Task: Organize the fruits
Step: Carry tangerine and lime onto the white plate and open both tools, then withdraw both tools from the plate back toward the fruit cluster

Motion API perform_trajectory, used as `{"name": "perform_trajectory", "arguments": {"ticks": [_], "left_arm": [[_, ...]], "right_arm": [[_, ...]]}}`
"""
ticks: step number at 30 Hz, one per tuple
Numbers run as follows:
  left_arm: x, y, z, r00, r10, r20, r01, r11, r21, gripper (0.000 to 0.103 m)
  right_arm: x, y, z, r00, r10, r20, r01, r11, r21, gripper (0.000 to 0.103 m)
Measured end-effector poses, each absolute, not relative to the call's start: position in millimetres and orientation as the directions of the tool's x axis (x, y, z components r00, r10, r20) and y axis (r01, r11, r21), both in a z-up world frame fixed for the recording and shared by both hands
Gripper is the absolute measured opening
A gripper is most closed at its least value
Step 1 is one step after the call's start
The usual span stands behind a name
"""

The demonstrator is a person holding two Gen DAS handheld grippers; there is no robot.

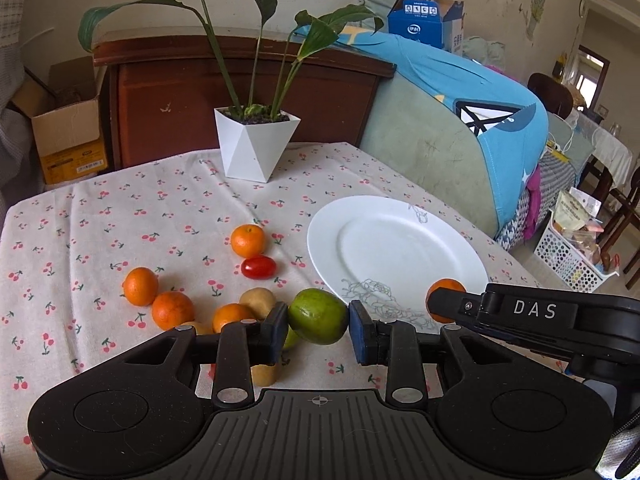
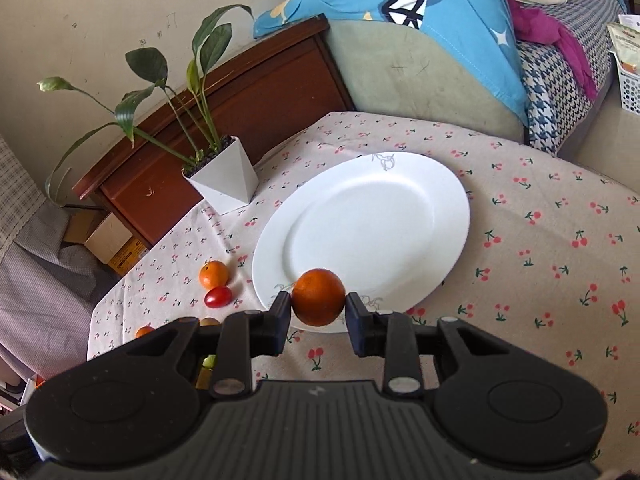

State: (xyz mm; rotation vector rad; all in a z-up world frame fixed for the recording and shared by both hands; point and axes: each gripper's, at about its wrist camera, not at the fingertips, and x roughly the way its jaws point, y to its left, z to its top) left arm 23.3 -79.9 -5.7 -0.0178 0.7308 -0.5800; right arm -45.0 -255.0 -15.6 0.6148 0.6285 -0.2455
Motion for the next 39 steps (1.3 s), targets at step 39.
{"name": "perform_trajectory", "arguments": {"ticks": [39], "left_arm": [[52, -89, 3, 0.610, -0.438, -0.661, 0.467, 0.872, -0.148, 0.060]], "right_arm": [[-38, -262, -25, 0.791, 0.005, -0.612, 0.403, 0.749, 0.526, 0.036]]}}
